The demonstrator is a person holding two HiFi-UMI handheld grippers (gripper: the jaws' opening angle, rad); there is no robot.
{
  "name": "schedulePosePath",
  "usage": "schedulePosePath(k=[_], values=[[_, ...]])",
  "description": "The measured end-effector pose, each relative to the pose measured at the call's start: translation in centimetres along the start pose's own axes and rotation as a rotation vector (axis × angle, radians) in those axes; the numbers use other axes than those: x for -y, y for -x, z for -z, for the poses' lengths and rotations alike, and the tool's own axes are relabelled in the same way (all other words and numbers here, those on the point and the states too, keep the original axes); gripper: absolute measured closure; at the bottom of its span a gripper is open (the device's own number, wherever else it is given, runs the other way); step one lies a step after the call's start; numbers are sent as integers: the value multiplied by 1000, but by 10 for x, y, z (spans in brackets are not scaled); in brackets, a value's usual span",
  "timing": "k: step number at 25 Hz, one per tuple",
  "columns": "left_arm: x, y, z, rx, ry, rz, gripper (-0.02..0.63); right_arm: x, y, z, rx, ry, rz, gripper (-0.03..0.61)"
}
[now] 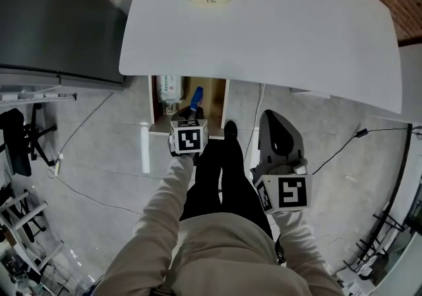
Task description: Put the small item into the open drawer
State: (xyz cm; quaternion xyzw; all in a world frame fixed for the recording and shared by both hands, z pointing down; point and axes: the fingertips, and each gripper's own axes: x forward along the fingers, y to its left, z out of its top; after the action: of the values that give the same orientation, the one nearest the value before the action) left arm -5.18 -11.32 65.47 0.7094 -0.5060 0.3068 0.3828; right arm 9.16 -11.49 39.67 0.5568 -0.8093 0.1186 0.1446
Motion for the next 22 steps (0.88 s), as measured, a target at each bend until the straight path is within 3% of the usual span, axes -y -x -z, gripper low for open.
schedulePosePath(k=[6, 22], values=[[-10, -35, 17, -91, -21, -35, 515, 3, -2, 8, -20, 3, 3, 552], [-29, -96, 40, -221, -2, -86, 515, 12, -14, 24, -64, -10, 1, 552]])
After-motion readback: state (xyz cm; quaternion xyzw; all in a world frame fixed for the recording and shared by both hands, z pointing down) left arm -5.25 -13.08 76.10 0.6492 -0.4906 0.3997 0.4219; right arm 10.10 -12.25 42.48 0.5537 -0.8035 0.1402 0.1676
